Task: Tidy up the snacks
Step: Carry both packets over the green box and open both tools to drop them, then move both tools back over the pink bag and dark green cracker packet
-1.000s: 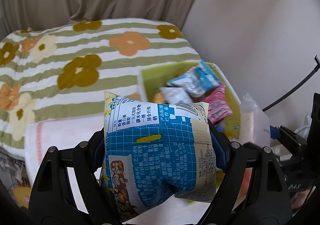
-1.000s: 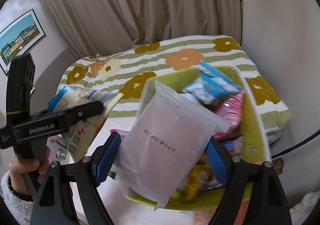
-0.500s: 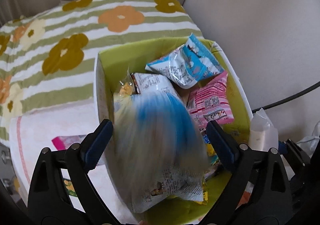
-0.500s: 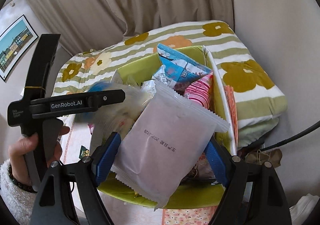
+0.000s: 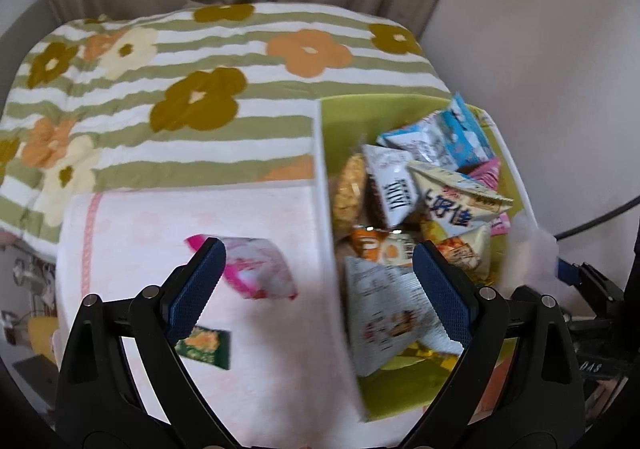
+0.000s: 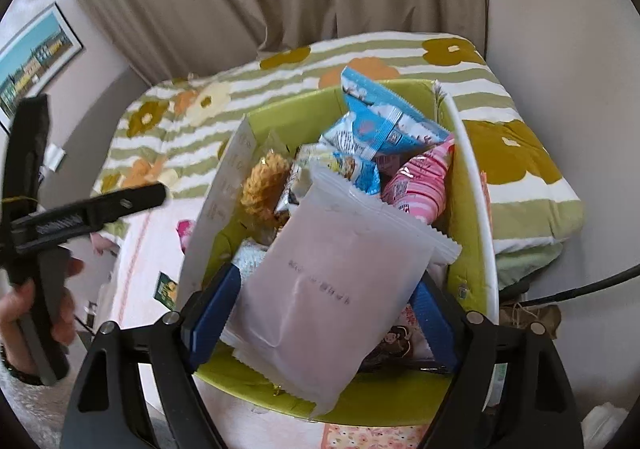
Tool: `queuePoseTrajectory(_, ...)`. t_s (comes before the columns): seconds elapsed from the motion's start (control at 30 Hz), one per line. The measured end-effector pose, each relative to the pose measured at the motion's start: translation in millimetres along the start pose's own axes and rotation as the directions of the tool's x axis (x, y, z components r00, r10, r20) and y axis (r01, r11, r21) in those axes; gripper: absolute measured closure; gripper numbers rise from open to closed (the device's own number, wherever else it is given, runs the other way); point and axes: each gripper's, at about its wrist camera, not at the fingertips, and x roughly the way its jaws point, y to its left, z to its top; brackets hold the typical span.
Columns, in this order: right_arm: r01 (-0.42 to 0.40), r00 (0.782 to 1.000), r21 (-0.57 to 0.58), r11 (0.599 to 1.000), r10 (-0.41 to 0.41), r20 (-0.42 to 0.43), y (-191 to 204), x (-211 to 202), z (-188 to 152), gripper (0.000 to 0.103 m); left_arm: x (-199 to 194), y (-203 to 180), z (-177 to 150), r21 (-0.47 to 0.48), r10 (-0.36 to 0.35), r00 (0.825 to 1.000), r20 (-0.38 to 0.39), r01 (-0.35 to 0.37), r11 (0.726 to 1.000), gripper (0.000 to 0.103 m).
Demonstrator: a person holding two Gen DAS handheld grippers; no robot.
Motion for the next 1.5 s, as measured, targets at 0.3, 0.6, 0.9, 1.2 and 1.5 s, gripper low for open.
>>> queuePoseTrajectory(0.3, -0.019, 0.999, -0.053, 0.998, 0.022, 0.05, 4.8, -11.5, -11.3, 0.004, -18.8, 48.2, -43.6, -0.107, 0.069, 0.998, -0.008, -0.07, 0.992, 0.009)
queuePoseTrajectory(0.6, -0.13, 0.99, -0.172, 0.976, 0.139, 0.038, 36.8, -13.5, -8.6, 0.004, -47.8, 78.9, -93.9, -0.194, 0.145, 0.989, -0.009, -0.144, 0.97, 0.009)
queuePoseTrajectory(0.9, -0.179, 0.98, -0.292, 0.94, 0.197, 0.034, 77.7, -9.0, -4.6, 0.004, -32.6, 89.6, -124.1, -0.134, 0.136, 0.989, -0.065, -0.144, 0.981, 0.009)
queuePoseTrajectory(1.2, -0.152, 0.987, -0.344, 0.927, 0.16, -0.005, 130.0, 14.4, 9.0, 0.004, 25.7, 116.7, -112.6, -0.119, 0.148, 0.974, -0.174, -0.17, 0.978, 0.009)
queuePoseTrajectory(1.5, -0.073, 0.993, -0.552, 0.83, 0.009, -0.119, 197.9, 90.4, 22.7, 0.004, 74.6, 150.6, -90.4, -0.064, 0.165, 0.96, -0.227, -0.184, 0.981, 0.009)
